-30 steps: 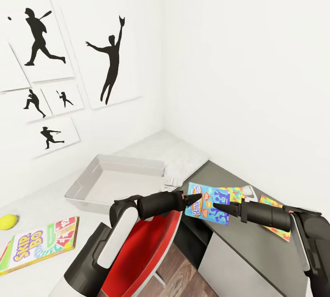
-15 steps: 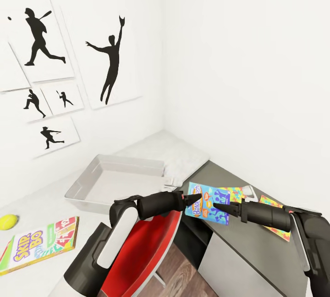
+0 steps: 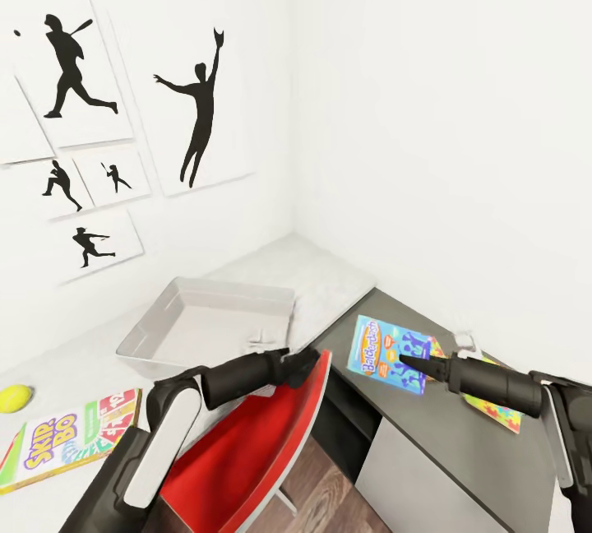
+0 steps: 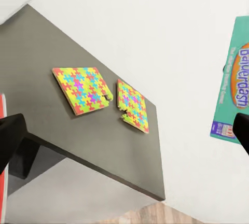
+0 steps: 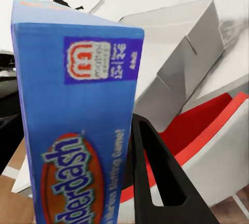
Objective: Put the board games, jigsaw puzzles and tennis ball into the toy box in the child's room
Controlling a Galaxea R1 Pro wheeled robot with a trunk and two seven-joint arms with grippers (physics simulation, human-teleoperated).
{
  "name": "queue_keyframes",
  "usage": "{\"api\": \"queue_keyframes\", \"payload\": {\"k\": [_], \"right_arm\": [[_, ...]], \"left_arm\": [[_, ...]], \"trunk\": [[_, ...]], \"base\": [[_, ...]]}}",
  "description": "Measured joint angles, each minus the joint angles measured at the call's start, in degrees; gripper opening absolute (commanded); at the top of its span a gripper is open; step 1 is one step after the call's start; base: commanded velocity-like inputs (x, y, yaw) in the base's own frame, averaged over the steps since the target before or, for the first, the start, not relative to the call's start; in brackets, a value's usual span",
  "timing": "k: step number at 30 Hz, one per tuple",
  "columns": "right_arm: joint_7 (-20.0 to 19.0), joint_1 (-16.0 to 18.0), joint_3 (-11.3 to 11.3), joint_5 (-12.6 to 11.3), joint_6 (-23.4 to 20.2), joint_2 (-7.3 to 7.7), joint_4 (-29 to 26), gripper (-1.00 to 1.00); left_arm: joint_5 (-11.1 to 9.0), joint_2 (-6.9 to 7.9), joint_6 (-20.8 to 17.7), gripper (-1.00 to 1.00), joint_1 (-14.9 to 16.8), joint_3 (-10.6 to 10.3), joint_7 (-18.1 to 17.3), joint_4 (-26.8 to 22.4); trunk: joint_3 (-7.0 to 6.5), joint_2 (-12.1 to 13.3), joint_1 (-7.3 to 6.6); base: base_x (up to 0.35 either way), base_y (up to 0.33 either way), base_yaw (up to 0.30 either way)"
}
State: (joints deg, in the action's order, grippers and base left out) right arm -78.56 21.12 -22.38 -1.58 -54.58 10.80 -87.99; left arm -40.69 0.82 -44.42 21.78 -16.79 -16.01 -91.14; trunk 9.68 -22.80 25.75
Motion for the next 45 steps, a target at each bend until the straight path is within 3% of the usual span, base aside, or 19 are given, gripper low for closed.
{"api": "queue_keyframes", "payload": {"k": [3, 7, 19, 24, 27, 31, 45], "right_arm": [[-0.1, 0.0, -2.1, 0.0, 0.0, 0.24, 0.0, -1.00], [-0.1, 0.0, -3.2, -0.1, 0.0, 0.42, 0.0, -1.00], [-0.1, 0.0, -4.5, 0.0, 0.0, 0.52, 0.0, -1.00], [0.1, 0.0, -4.6, 0.0, 0.1, 0.31, 0.0, -1.00], [0.6, 0.0, -4.7, 0.1, 0.6, -0.07, 0.0, -1.00], [0.8, 0.0, -4.7, 0.1, 1.1, -0.22, 0.0, -1.00], [1.2, 0.1, -4.4, 0.4, -2.9, -0.37, -0.2, -1.00]], "left_arm": [[0.1, 0.72, 0.1, 1.00, -0.9, 3.0, -0.6, -0.3], [0.2, 1.13, 0.2, 1.00, -1.8, 5.2, -0.8, -0.5], [-0.2, 1.51, 0.3, 1.00, -5.0, 11.0, -2.6, -0.8], [-0.3, 1.28, 0.3, 1.00, -5.9, 11.6, -5.7, -0.8], [-0.2, 1.01, 0.3, 1.00, -6.6, 11.8, -9.9, -0.8], [-0.2, 0.92, 0.4, 1.00, -7.1, 11.8, -11.5, -0.8], [-0.3, 0.74, 0.4, 1.00, -8.1, 12.2, -13.4, -0.9]], "trunk": [[0.00, 0.0, 0.00], [0.00, 0.0, 0.00], [0.00, 0.0, 0.00], [0.00, 0.0, 0.00], [0.00, 0.0, 0.00], [0.00, 0.0, 0.00], [-0.08, 0.0, 0.00]], "base": [[0.000, 0.000, 0.000], [0.000, 0.000, 0.000], [0.000, 0.000, 0.000], [0.000, 0.000, 0.000], [0.000, 0.000, 0.000], [0.000, 0.000, 0.000], [0.000, 0.000, 0.015]]}}
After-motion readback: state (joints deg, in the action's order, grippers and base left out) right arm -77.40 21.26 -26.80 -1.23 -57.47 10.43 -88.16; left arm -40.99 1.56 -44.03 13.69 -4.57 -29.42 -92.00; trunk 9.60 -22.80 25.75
